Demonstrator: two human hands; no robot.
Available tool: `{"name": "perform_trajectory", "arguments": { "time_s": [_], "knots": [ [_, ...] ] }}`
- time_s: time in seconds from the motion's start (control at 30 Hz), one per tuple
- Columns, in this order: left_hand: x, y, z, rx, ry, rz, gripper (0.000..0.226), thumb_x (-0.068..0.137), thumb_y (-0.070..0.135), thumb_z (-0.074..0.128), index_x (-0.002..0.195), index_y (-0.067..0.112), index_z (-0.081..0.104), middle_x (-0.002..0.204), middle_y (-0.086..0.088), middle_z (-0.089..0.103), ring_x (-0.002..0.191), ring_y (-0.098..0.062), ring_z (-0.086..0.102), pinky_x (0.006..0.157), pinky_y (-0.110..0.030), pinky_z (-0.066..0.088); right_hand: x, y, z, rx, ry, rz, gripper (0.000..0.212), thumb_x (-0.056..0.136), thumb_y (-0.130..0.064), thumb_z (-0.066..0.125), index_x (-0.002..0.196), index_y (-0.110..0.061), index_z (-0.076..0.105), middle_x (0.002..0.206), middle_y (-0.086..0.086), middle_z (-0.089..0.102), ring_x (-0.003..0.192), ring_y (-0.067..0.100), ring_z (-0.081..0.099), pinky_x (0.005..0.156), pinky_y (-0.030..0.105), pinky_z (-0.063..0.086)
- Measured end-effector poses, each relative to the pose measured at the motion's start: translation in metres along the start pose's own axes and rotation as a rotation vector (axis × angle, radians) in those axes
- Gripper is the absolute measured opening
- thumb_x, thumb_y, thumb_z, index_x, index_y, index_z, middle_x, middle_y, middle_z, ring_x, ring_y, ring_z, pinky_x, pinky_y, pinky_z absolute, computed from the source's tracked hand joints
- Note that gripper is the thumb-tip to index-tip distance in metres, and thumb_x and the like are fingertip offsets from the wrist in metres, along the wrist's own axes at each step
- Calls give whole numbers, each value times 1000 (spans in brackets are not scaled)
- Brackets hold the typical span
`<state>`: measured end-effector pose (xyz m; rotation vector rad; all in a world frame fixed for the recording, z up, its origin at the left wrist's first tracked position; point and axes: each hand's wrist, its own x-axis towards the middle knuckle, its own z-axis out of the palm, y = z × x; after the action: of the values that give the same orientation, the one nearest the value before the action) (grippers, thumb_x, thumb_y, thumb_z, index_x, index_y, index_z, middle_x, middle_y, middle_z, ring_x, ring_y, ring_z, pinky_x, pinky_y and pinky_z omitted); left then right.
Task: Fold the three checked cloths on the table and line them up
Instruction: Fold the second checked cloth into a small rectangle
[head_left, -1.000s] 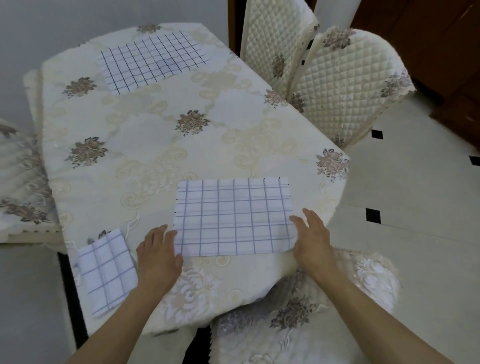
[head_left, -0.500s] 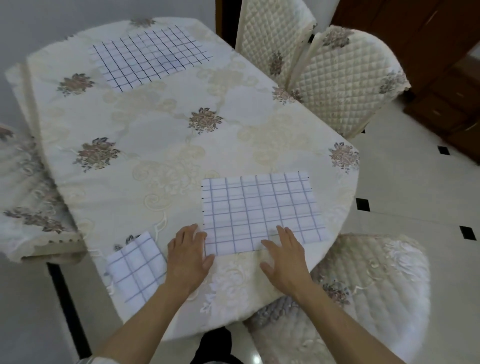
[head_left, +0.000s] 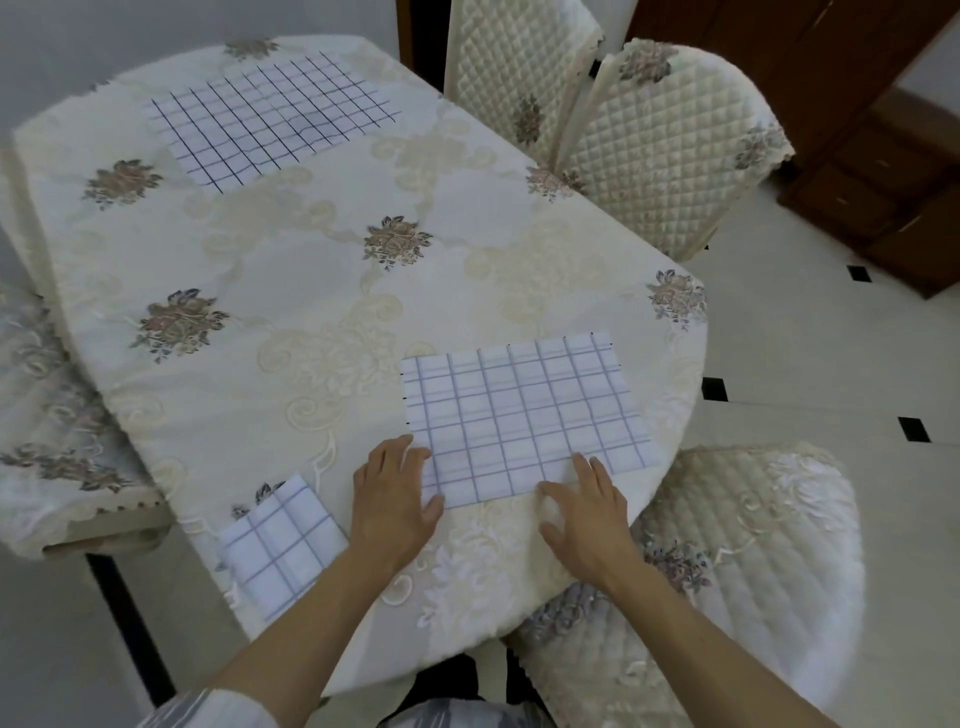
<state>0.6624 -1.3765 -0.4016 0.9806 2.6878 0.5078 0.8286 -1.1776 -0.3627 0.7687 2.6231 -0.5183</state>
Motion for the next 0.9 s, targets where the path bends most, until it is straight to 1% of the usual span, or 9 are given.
{"name": "perform_trajectory", "arguments": {
  "time_s": [0.1,0.23,0.33,0.4,0.47,0.57,0.63,0.8,0.9],
  "knots": [
    [2,0,3,23,-53,9,62,67,33,82,122,17,59,138,-12,52,124,-35,48,92,-51,45,0,0,-2,-23,-5,-10,53,94,-42,53,145,-35,38,163,11,-3,149,31,-10,118,48,12],
    [1,-4,-4,15,-64,21,61,65,18,81,122,19,60,144,-12,47,130,-33,43,98,-51,40,7,-1,-8,-38,-16,-16,49,94,-42,52,141,-35,43,163,10,-2,150,30,-11,119,46,9],
    [1,-7,-6,38,-73,92,60,54,11,83,110,23,64,139,-12,51,125,-33,45,90,-50,44,11,-6,-8,-60,-23,-27,45,94,-44,50,137,-31,48,163,10,-1,150,30,-10,119,46,8],
    [2,-7,-5,74,-75,182,58,47,17,85,101,25,66,136,-12,53,123,-30,43,85,-48,46,13,-10,-6,-69,-10,-38,44,94,-45,49,134,-25,52,163,11,1,150,30,-8,119,45,8],
    [3,-4,-6,121,-91,258,57,45,27,86,98,25,67,137,-12,53,124,-30,42,86,-48,47,13,-16,-3,-71,18,-58,46,95,-44,49,134,-21,52,163,13,4,150,31,-5,119,45,8],
    [7,1,-9,206,-124,296,59,41,40,84,95,23,68,139,-13,53,127,-36,49,89,-51,48,12,-23,2,-35,71,-92,47,93,-41,53,135,-19,52,162,16,12,150,33,1,118,47,13],
    [10,3,-10,244,-128,307,56,39,42,82,90,21,70,138,-13,55,127,-36,50,90,-51,48,13,-26,5,-38,62,-88,47,93,-41,53,135,-20,53,162,15,11,150,32,2,118,47,12],
    [15,9,-11,286,-112,384,39,39,26,82,74,16,70,135,-13,58,126,-34,49,90,-49,49,17,-25,4,-45,50,-71,40,93,-42,52,127,-21,58,163,15,6,150,32,-3,118,46,10],
    [16,12,-9,320,-98,420,38,36,13,81,72,11,69,132,-15,59,124,-36,53,89,-48,49,20,-25,2,-52,26,-55,38,94,-43,50,125,-23,59,163,15,2,150,32,-6,118,46,9]
  ]
}}
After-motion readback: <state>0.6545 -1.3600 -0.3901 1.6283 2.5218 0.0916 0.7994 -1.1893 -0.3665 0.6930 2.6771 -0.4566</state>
